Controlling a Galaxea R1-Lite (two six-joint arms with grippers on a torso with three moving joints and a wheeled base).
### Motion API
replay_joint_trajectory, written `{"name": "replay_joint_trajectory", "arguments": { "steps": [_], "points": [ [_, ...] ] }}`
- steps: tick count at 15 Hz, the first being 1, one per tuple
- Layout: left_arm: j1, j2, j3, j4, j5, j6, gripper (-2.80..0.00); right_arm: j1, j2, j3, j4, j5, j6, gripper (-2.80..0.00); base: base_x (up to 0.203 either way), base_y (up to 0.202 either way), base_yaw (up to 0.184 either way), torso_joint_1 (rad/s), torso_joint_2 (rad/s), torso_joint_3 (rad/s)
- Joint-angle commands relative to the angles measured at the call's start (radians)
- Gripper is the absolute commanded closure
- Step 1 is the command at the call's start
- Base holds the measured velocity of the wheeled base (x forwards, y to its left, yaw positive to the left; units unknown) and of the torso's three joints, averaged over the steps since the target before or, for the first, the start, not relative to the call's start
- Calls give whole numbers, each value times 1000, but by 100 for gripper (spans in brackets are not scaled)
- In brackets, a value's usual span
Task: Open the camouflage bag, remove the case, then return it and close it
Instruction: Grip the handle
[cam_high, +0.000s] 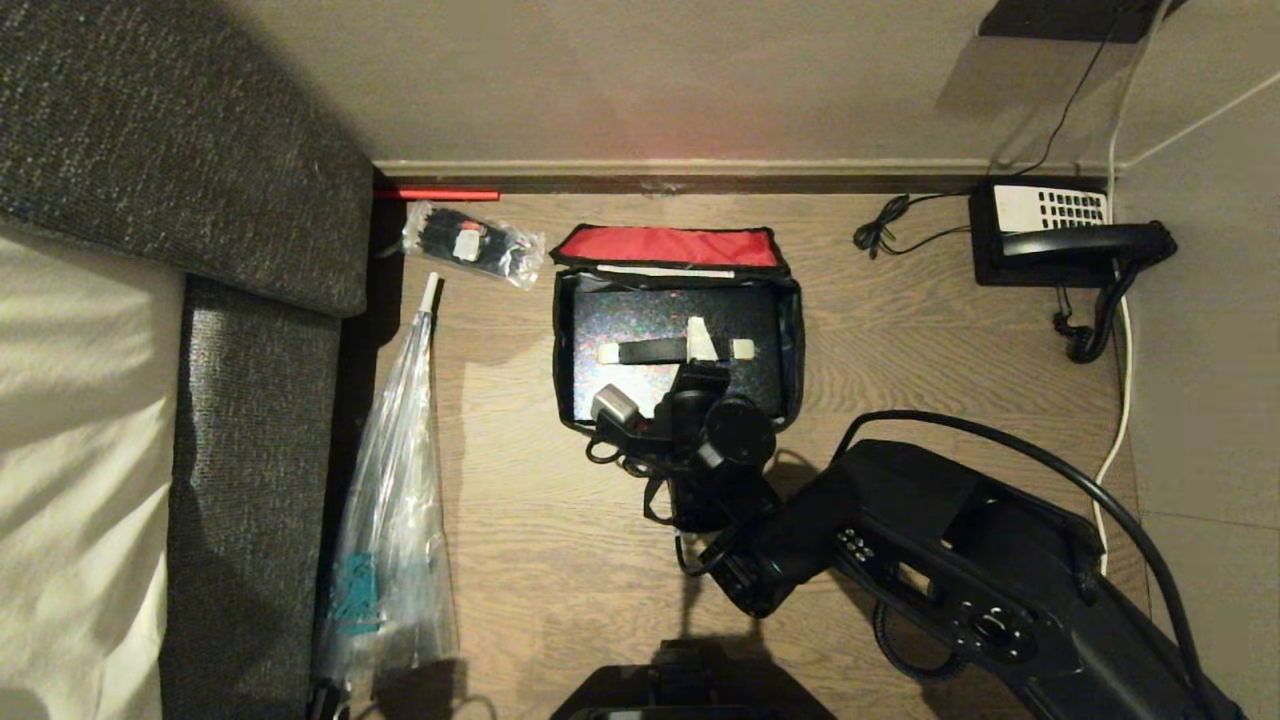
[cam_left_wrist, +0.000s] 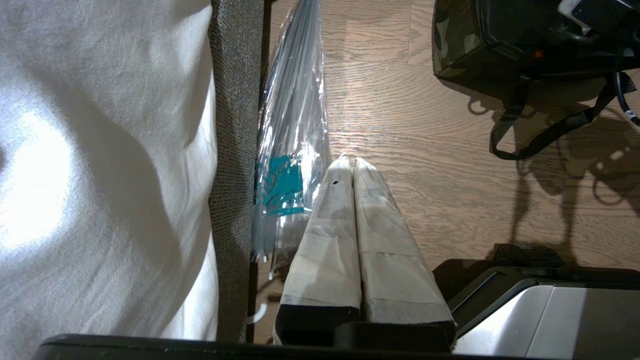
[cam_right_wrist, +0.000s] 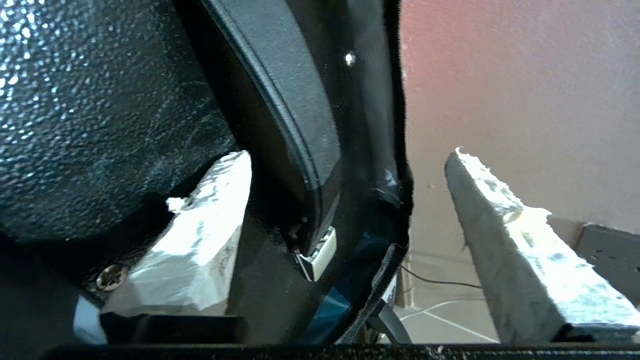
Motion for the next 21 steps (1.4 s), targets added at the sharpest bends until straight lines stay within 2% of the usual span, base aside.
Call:
{"name": "replay_joint_trajectory", "arguments": {
  "steps": [1,16,21],
  "points": [
    [0,1,0,0,0,0,0,1,22,-4,-4,-2,-9,-280,0,0,0,0,0,0],
    [0,1,0,0,0,0,0,1,16,-10,-4,2,-12,-280,0,0,0,0,0,0],
    [0,1,0,0,0,0,0,1,28,-64,-4,2,-36,-280,0,0,0,0,0,0]
  ]
}}
